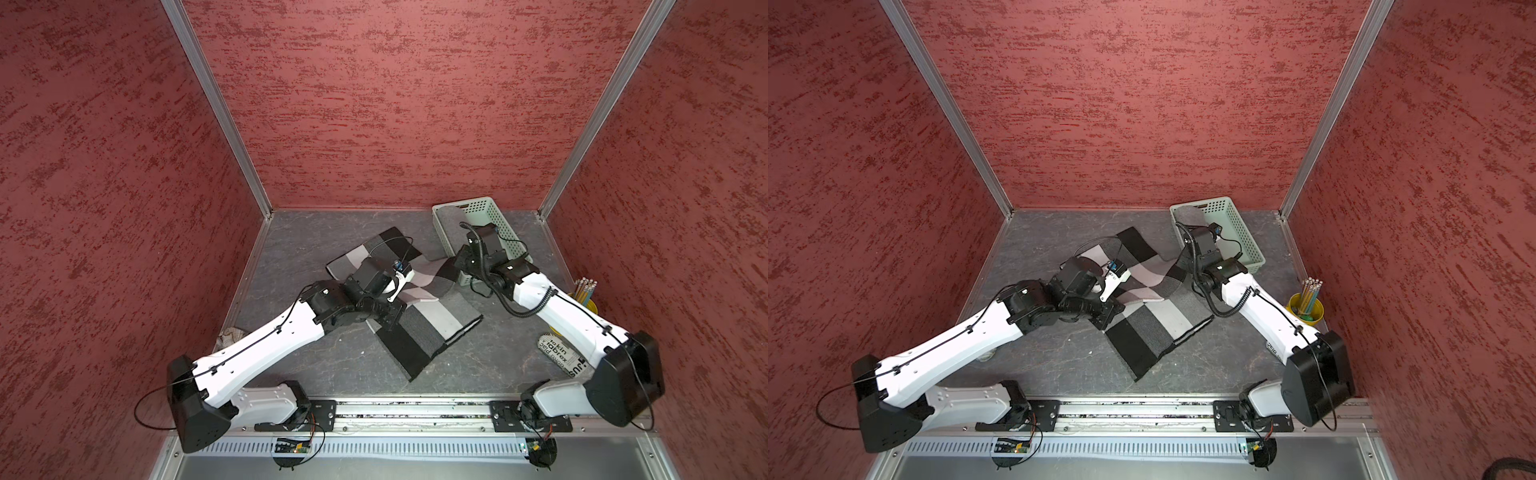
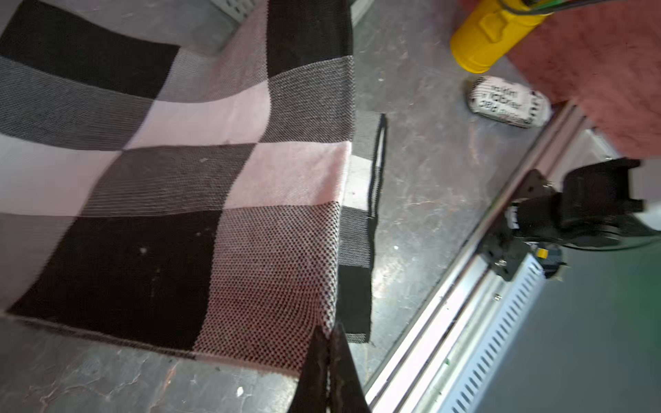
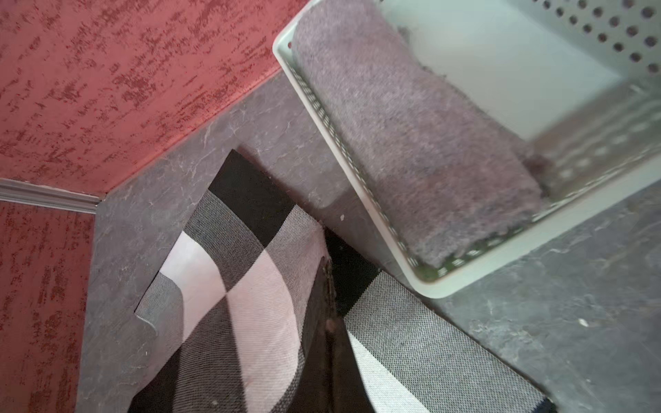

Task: Roll up the scarf and place it into the basket
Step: Adjust the scarf at the center of the board.

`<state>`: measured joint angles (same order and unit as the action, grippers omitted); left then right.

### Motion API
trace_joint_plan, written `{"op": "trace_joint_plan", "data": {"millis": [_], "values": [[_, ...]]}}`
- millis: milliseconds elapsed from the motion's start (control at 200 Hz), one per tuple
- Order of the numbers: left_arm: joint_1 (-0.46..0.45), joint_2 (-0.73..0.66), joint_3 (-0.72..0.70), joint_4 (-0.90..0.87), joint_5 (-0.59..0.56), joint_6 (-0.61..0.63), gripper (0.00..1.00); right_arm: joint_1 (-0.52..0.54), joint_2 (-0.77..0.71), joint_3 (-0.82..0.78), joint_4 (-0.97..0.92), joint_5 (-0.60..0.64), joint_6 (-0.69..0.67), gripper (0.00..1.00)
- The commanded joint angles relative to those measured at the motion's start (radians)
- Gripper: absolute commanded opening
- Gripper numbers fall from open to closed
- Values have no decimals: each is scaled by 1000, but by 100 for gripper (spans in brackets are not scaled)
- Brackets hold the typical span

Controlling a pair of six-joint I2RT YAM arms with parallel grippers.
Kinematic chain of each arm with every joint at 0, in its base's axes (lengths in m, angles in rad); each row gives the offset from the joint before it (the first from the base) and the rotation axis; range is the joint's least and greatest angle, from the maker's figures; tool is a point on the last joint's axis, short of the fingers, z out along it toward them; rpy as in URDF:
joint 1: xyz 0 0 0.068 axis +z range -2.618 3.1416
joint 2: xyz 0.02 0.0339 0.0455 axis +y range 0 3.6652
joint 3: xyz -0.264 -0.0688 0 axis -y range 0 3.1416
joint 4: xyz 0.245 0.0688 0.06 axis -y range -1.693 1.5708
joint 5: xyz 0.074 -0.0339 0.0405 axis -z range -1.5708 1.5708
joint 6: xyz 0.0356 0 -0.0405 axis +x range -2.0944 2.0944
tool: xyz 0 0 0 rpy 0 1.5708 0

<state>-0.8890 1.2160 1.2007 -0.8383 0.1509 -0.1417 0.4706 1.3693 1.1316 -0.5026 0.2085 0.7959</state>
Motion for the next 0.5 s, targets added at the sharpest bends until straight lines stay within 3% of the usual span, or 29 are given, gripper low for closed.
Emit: {"op": "trace_joint_plan", "data": {"millis": [0,140,266,496], "values": [[-39,20,-7,-60,181,20,0,6,-102,-57,-109,83,11,0],[-54,64,-157,114,355,-47,0,1,-184,-222,-113,100,79,0],[-42,161,-304,316,471,-116,0,-11,-150,-354,-80,121,132,0],[-46,270,-342,367,525,-120,0,-38,-56,-459,55,69,146,0]]}}
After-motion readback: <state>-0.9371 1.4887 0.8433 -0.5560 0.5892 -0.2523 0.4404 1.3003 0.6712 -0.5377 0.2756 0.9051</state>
